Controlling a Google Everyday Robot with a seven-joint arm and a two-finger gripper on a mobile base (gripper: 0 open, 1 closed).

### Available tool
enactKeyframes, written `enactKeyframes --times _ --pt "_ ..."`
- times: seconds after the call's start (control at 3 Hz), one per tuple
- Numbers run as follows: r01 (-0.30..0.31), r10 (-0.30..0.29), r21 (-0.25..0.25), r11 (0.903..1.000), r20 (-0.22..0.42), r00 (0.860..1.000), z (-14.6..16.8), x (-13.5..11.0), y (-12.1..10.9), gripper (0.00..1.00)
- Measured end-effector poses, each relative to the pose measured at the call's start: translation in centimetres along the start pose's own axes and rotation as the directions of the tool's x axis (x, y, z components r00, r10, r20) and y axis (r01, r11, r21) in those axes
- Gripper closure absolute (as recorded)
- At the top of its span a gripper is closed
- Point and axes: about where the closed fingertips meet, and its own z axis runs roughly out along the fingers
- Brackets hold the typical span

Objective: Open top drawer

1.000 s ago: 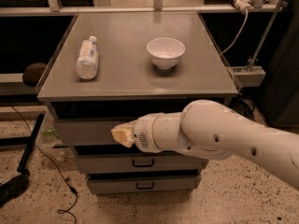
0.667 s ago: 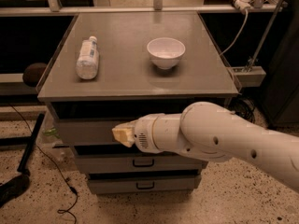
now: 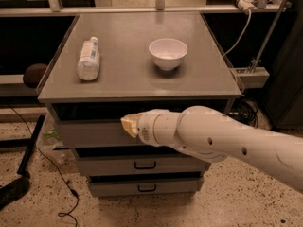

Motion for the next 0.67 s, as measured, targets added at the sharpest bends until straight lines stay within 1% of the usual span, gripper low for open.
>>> enactKeyframes --times 0.33,0.67 --pt "0.014 -0.015 0.022 0.9997 0.026 1.000 2.0 -0.8 -2.8 1.00" --pt "-0.001 0.000 0.028 0.9996 0.046 0.999 4.1 -1.0 -5.3 1.00"
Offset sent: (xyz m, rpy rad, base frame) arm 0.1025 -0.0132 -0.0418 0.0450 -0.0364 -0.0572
